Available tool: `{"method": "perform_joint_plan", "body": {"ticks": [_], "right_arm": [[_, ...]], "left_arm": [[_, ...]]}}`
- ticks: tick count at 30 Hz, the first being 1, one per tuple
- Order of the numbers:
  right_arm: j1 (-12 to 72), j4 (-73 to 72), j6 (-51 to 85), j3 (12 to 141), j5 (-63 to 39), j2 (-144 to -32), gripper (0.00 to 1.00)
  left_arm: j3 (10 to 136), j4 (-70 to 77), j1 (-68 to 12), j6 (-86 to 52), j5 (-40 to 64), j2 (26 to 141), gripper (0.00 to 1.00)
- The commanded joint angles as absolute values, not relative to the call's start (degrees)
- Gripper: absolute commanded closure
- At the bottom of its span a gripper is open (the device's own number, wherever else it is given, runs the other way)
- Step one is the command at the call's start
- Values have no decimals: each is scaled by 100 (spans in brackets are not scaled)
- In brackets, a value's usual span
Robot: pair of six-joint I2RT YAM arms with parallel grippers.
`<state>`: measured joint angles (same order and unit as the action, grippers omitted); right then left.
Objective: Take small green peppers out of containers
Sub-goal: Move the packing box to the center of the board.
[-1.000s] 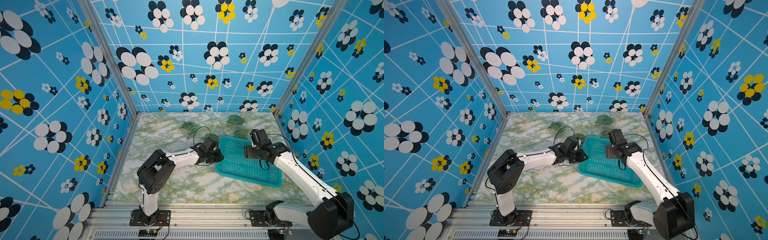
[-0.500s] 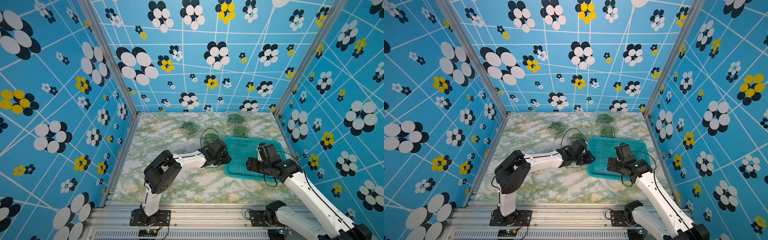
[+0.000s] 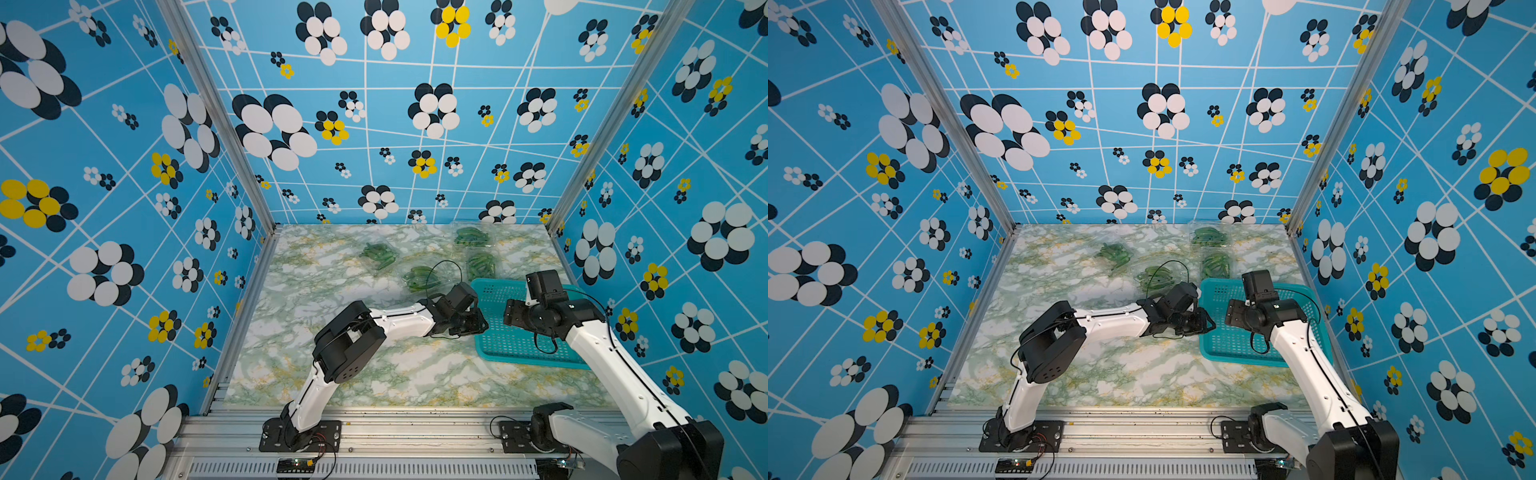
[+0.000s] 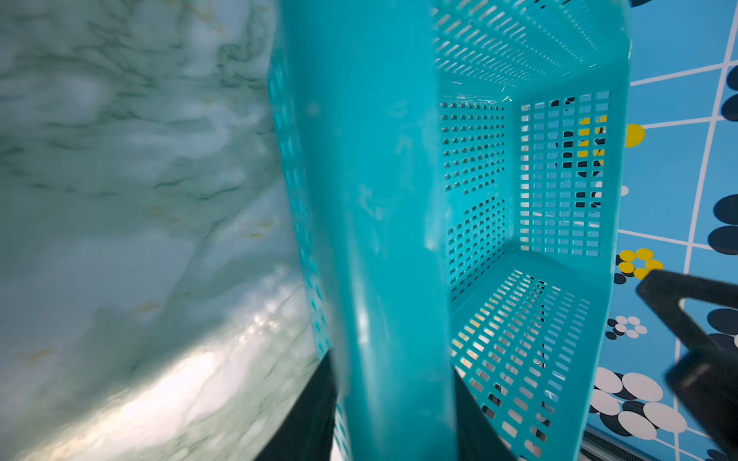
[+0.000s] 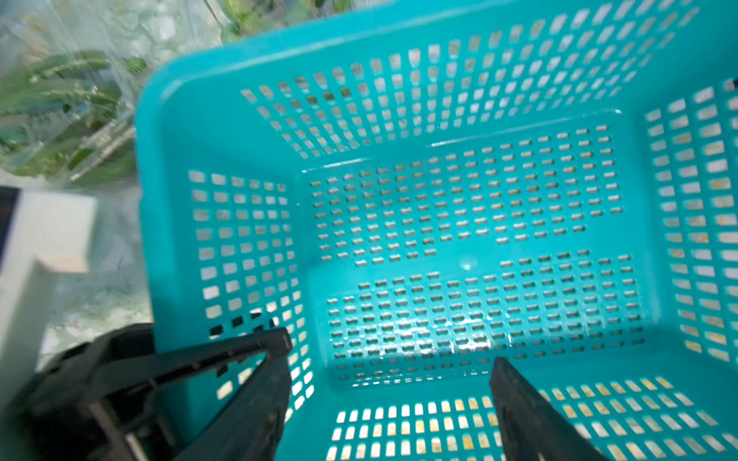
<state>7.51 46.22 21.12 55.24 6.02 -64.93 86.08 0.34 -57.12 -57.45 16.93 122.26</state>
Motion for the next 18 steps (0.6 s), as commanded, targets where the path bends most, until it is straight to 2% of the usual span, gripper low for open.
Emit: {"method": "perform_joint_plan", "body": {"ticks": [1,3,7,13,18], "right_arm": [[413,4565,1734,6025,308,-6755,20],[352,4553,1642,6228,212,-6981,19],[299,4565,1510,6622,-23,-7431,19],[291,4447,1313,6875,-307,-7843,19],[290,4263,1286,6972,-472,-7936,19]], "left_arm": [[9004,35,-5772,-5754,1695,12449,59],[9144,120,-5799,-5774,1713,12556,58],[9572,-143,-5880,-5659,1771,12826,46],[9089,99,-5754,-5438,1570,12500,33],[8718,68,-5672,-5138,1552,12076,30]]}}
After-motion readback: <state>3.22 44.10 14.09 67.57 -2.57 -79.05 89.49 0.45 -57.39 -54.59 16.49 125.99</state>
